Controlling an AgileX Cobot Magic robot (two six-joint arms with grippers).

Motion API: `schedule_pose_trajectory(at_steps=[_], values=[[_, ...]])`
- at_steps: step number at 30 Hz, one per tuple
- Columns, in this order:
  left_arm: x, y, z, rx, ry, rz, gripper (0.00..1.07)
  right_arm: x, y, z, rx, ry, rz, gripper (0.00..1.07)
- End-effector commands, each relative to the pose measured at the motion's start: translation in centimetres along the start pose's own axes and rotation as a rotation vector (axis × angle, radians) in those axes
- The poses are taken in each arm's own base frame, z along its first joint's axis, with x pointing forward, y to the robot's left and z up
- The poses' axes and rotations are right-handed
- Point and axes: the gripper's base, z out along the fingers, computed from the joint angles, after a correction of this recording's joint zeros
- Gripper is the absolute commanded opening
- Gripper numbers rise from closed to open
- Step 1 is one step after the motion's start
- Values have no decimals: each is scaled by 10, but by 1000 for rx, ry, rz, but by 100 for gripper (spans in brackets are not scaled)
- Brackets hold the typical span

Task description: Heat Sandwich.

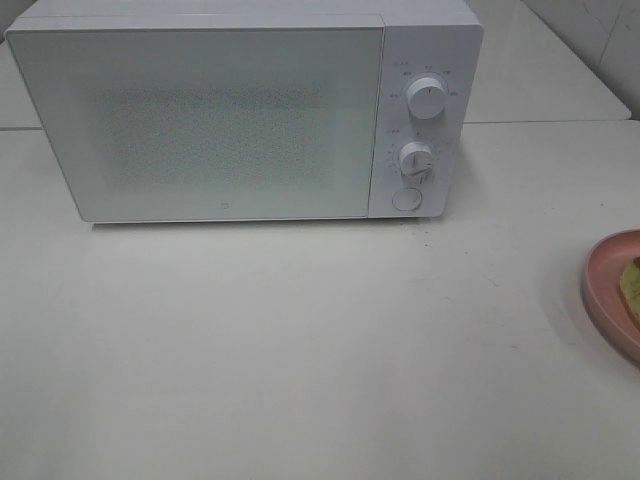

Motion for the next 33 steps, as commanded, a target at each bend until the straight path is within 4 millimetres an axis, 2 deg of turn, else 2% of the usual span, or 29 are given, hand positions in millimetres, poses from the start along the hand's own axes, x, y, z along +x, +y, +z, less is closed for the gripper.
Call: schedule_pose_trajectory(at_steps=[1,33], values=[[1,-1,-4,3,-44,-8,101,2,0,-3,6,-36,-2,76],[1,-1,-3,3,-42,-8,101,2,0,-3,6,-36,-2,76]])
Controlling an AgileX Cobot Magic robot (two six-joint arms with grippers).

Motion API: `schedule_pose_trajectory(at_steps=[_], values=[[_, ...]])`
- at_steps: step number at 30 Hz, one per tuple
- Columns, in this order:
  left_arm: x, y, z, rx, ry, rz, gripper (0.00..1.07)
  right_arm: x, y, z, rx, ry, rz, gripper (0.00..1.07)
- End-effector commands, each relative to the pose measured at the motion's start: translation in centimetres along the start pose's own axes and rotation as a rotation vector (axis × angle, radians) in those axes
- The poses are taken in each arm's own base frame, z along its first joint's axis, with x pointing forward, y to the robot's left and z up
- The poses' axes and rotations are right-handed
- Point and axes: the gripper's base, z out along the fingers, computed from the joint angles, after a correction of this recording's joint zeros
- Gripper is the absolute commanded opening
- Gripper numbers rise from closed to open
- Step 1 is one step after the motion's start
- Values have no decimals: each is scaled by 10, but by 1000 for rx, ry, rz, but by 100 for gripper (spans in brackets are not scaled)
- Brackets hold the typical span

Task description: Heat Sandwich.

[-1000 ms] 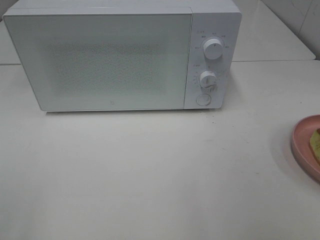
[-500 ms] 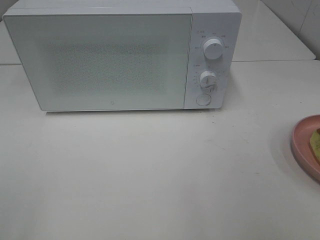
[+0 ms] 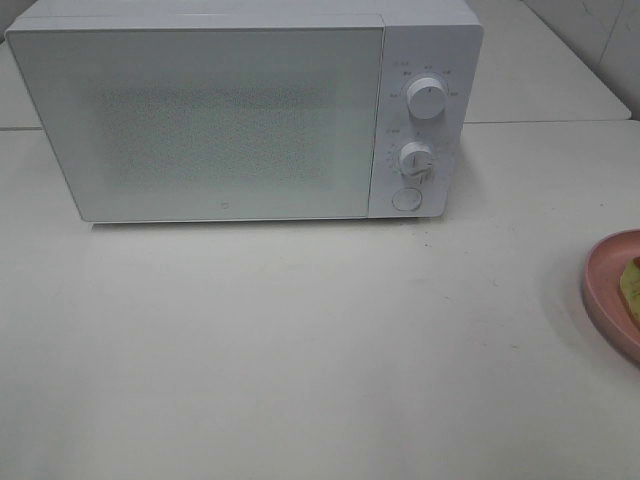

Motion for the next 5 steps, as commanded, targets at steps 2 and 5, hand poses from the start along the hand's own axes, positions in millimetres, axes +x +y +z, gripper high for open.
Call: schedule_pose_trajectory(at_steps=[2,5], values=[[1,-1,-3,3,-41,-8,101,2,0,-3,6,-36,-2,76],[1,-1,-3,3,-41,-8,101,2,0,-3,6,-36,-2,76]])
